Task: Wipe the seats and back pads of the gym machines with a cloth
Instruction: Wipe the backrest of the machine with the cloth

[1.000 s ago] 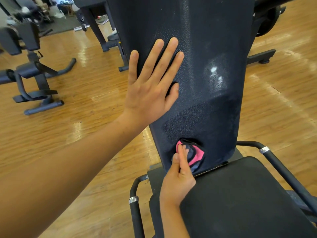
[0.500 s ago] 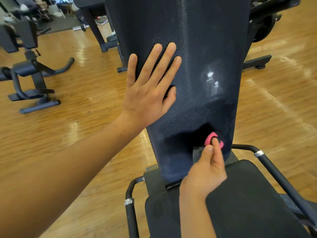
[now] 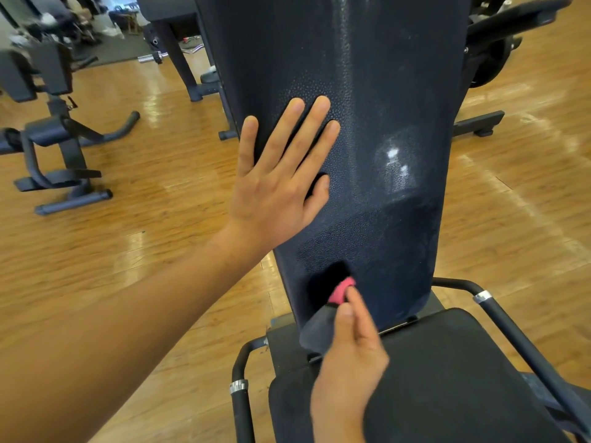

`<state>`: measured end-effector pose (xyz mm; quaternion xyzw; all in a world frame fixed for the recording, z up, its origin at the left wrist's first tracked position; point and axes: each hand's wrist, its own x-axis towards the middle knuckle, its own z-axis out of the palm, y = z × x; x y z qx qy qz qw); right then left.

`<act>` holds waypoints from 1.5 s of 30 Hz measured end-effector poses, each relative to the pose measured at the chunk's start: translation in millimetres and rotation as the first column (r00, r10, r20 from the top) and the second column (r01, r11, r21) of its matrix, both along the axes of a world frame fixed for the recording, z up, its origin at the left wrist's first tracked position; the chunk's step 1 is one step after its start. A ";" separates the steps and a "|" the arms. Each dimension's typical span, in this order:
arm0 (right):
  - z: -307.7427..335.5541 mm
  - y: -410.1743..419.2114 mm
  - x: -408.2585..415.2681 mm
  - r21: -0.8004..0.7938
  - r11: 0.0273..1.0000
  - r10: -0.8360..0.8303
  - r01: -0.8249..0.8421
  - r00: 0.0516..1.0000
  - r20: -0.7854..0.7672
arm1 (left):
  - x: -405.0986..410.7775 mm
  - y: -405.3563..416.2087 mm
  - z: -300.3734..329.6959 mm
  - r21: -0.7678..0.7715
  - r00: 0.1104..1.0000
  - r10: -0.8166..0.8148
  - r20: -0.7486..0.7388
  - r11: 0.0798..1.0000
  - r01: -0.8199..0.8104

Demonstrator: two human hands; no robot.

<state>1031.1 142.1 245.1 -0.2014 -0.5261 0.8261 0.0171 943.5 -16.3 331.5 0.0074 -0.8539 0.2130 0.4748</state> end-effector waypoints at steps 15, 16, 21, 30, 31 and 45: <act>50.2 -13.4 -83.2 0.187 0.981 0.011 0.045 0.957 -0.290 | -0.4 0.6 -0.1 0.019 1.000 -0.012 0.001 1.000 0.012; 48.3 -15.5 -72.0 0.208 0.978 0.056 0.005 0.955 -0.290 | -0.6 0.1 -0.2 0.021 1.000 -0.013 0.000 1.000 0.013; 43.8 -9.8 -56.1 0.194 0.976 0.148 -0.096 0.950 -0.276 | -0.6 -0.1 -0.4 0.025 1.000 -0.022 0.001 0.999 0.022; 85.9 28.6 -129.2 -0.077 0.976 -0.220 0.206 0.922 -0.320 | -1.8 -0.4 -0.2 0.029 1.000 -0.020 -0.007 0.999 0.021; 85.5 20.7 -133.2 -0.067 0.980 -0.200 0.188 0.926 -0.321 | -1.6 -0.6 -0.3 0.028 1.000 -0.019 -0.008 0.999 0.020; 57.4 -25.2 -55.0 0.323 0.940 0.234 -0.112 0.899 -0.371 | -1.6 -0.5 -1.1 0.033 1.000 -0.024 0.000 0.999 0.024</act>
